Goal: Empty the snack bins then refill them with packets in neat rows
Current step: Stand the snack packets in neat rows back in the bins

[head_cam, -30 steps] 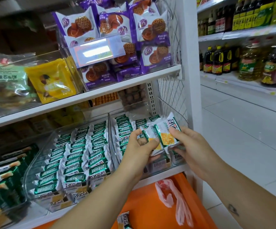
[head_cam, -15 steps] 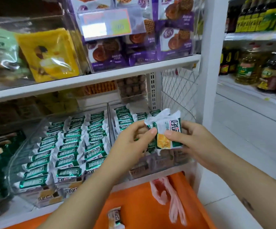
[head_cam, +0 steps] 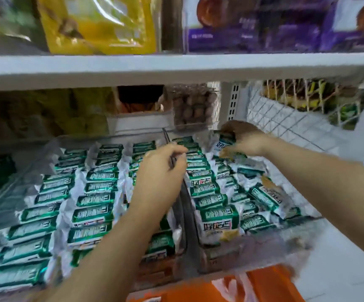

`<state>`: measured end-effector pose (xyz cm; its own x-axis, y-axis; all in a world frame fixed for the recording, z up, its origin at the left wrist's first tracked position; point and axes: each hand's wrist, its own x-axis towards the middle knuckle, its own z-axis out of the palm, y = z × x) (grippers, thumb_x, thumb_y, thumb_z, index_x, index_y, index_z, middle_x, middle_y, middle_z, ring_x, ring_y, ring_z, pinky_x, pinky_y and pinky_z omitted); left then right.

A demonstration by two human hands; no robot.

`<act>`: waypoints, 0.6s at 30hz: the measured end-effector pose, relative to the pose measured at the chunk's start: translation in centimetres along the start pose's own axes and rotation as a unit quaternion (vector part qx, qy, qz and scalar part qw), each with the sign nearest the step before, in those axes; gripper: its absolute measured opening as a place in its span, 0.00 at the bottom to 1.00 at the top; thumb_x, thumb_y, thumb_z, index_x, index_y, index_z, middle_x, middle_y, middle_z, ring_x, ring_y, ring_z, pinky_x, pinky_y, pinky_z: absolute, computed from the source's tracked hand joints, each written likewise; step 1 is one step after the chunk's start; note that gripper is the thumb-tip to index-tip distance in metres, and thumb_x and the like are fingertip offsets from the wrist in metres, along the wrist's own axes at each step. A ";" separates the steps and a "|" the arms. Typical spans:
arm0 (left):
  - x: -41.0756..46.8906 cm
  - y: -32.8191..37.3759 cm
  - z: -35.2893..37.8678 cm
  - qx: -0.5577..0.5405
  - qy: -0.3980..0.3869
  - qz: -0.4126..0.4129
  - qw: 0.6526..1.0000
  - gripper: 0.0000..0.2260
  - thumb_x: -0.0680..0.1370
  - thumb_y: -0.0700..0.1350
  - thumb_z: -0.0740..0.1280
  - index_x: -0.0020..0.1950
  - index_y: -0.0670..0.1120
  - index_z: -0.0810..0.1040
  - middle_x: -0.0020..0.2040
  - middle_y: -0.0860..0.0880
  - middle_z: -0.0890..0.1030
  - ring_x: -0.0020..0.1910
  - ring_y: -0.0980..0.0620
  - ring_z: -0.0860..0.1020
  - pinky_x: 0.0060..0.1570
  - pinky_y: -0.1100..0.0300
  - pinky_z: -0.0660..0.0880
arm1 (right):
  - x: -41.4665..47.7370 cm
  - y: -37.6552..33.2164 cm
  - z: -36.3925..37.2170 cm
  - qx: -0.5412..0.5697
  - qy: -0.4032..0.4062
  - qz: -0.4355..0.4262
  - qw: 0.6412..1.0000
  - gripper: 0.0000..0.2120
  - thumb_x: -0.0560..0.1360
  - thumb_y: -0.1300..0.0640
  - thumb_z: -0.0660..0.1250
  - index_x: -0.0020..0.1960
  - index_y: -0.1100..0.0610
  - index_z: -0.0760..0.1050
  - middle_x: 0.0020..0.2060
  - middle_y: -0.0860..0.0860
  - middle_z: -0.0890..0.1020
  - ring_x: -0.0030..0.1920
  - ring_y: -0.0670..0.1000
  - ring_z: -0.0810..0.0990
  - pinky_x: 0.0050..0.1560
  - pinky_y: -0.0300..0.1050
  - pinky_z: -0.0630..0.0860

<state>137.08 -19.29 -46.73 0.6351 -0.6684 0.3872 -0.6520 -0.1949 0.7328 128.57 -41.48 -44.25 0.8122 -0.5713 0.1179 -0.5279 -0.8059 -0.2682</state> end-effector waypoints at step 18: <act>-0.3 -0.7 0.1 -0.075 0.007 0.001 0.997 0.08 0.80 0.46 0.63 0.47 0.60 0.75 0.42 0.60 0.78 0.36 0.57 0.71 0.34 0.63 0.65 | 1.4 -1.0 2.6 -0.032 -0.029 -0.086 0.995 0.21 0.80 0.56 0.62 0.72 0.50 0.67 0.62 0.52 0.72 0.57 0.54 0.75 0.58 0.47 0.72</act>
<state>137.33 -19.00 -47.41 0.6403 -0.6585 0.3954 -0.5842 -0.0833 0.8073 130.92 -41.06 -46.32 0.9037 -0.4161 0.1008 -0.3934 -0.9000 -0.1877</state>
